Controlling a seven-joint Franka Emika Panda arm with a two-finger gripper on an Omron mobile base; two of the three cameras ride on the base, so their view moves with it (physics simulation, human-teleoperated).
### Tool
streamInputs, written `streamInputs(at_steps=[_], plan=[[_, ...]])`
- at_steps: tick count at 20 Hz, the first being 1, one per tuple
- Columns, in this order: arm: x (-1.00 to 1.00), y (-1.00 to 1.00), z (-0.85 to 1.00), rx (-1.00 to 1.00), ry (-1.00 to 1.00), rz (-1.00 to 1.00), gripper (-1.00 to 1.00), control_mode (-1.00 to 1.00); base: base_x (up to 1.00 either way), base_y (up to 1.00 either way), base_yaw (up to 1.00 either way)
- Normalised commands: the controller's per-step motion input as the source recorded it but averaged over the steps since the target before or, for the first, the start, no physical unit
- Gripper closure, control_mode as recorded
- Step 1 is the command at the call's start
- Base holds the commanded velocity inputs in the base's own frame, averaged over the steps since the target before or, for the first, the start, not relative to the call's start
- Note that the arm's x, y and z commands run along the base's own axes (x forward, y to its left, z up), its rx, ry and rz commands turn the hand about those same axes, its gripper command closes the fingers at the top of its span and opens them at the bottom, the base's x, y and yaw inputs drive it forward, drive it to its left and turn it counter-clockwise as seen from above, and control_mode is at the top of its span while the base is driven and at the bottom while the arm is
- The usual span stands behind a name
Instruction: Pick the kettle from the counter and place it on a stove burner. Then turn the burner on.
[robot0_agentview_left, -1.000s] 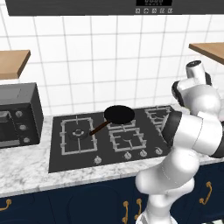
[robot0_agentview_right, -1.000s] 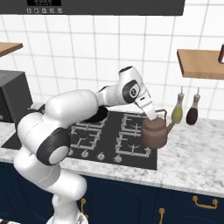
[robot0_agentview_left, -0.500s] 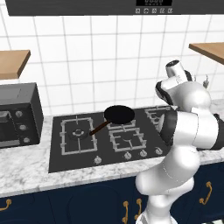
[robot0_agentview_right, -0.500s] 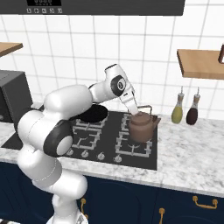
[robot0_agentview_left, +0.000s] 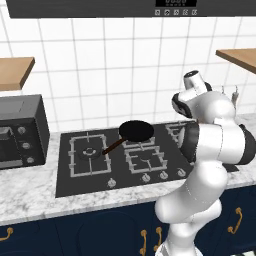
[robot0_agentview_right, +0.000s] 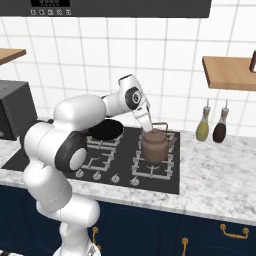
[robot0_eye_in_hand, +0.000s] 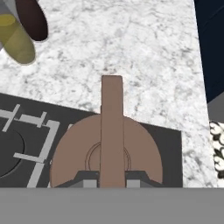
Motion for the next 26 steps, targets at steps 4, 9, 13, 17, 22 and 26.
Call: streamInputs(at_steps=[4,9,13,17,22,26], plan=[[0.0,0.06,-0.35,0.0,-0.04,0.0,1.0,-1.0,0.0,0.0,0.0],[0.0,0.06,-0.33,0.0,0.0,0.0,1.0,-1.0,0.0,0.0,0.0],[0.0,0.06,-0.25,0.0,0.0,0.0,1.0,-1.0,0.0,0.0,0.0],[0.0,0.0,-0.03,0.0,0.0,0.0,-1.0,-1.0,0.0,0.0,0.0],[0.0,0.0,0.0,0.0,0.0,0.0,-1.0,-1.0,0.0,0.0,0.0],[0.0,0.0,0.06,0.0,0.0,0.0,-1.0,-1.0,0.0,0.0,0.0]])
